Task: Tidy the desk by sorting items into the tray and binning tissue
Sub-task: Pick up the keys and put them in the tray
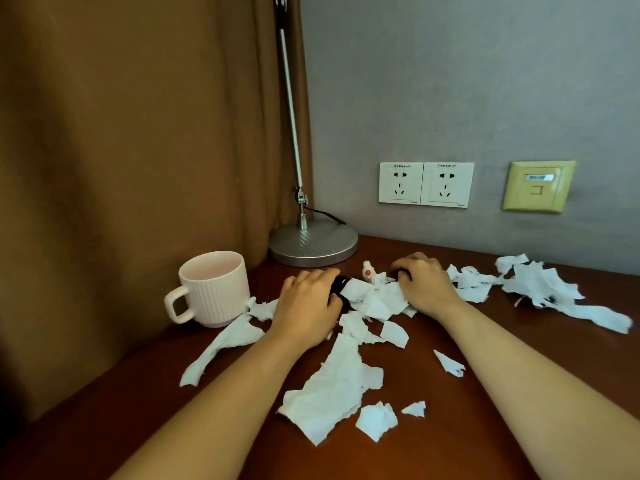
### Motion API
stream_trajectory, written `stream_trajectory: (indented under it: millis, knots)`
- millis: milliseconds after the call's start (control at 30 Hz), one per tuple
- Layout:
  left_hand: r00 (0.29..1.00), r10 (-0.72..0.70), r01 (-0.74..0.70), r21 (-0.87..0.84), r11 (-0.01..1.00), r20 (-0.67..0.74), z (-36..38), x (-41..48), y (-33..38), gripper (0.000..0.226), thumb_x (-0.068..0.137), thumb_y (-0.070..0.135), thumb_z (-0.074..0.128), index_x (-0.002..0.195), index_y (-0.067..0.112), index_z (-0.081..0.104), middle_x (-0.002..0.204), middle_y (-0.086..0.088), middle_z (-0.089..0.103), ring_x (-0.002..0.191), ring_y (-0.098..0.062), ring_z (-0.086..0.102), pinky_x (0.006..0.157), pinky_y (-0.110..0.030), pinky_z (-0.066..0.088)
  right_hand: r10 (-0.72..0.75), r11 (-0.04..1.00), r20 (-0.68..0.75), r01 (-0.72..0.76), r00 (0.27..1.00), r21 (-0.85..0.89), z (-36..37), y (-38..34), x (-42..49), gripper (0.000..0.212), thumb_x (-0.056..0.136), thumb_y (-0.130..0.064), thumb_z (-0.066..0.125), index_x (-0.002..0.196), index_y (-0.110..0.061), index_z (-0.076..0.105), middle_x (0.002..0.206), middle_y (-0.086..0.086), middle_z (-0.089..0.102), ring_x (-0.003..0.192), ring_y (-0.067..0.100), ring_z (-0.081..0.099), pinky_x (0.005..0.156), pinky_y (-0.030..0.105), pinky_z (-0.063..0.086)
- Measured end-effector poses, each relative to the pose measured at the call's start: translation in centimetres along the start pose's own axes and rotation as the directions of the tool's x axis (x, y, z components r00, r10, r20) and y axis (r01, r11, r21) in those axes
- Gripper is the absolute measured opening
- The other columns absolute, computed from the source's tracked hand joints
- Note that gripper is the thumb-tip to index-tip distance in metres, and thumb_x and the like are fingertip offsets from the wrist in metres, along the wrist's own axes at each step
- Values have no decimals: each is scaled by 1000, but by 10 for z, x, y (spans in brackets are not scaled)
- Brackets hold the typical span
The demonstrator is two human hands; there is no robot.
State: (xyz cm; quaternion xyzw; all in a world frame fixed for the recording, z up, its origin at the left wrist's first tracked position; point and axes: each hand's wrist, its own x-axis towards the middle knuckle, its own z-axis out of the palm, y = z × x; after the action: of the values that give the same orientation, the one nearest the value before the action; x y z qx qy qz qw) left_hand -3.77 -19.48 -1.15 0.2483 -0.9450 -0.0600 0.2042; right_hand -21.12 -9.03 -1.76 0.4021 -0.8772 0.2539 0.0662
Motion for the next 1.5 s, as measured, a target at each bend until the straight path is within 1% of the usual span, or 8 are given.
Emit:
stream_trajectory:
  millis: [133,333,533,700,967,1200,1300,1500]
  knots:
    - [999,12,-12,-13,1000,31,1,1,-2,46,98,26,39,144,30,33,143,2,42,131,-19,35,110,-35,26,28,995,-42,-24,999,95,-4,1,-1,31,92,-6,46,116,-11,65,121,14,54,114,34,52,98,43,43]
    - [1000,6,-6,-88,996,-2,-2,-1,-3,25,97,28,46,121,29,46,129,7,49,121,-15,43,104,-33,30,119,990,20,-118,993,-82,-9,-2,-5,36,95,-26,49,128,-13,57,132,14,50,125,34,40,97,41,38]
    - [998,27,-33,-115,993,-58,-6,-5,2,10,96,27,49,105,26,46,111,7,58,104,-11,51,101,-28,31,158,987,-67,-156,985,29,-9,0,-5,26,89,-20,57,115,-12,59,119,13,57,114,33,49,90,39,42]
    - [995,22,-32,-101,994,-98,-7,-6,2,15,97,27,46,112,23,50,117,6,59,112,-11,51,102,-26,28,279,960,-52,-279,959,8,-11,1,-4,28,90,-24,57,113,-9,62,116,16,62,112,37,54,89,42,45]
    - [989,-12,2,-72,997,-147,-5,-3,1,17,99,26,43,114,24,50,121,6,55,113,-9,48,103,-25,31,224,973,-110,-216,968,79,-11,5,-7,19,93,-18,52,105,-9,63,102,15,68,100,35,61,85,45,49]
    - [978,-30,3,-131,991,-205,-6,-4,1,14,96,34,48,102,23,52,109,6,60,90,-3,39,95,-25,38,236,969,-159,-221,959,108,-13,6,-7,22,94,-21,50,110,-12,62,105,13,68,102,35,61,85,43,48]
    - [973,-54,25,-134,991,-224,-5,-2,1,16,96,36,46,106,26,53,114,8,58,104,-8,50,100,-24,34,240,966,-166,-218,956,141,-13,6,-5,23,94,-20,51,113,-13,61,108,14,68,104,36,60,86,43,47]
    - [995,63,-70,-77,995,-82,-2,3,2,37,101,27,37,136,28,47,139,9,50,132,-8,39,113,-27,18,231,967,-171,-206,958,152,-13,4,-5,22,93,-20,52,111,-12,62,108,15,68,104,36,60,85,43,47]
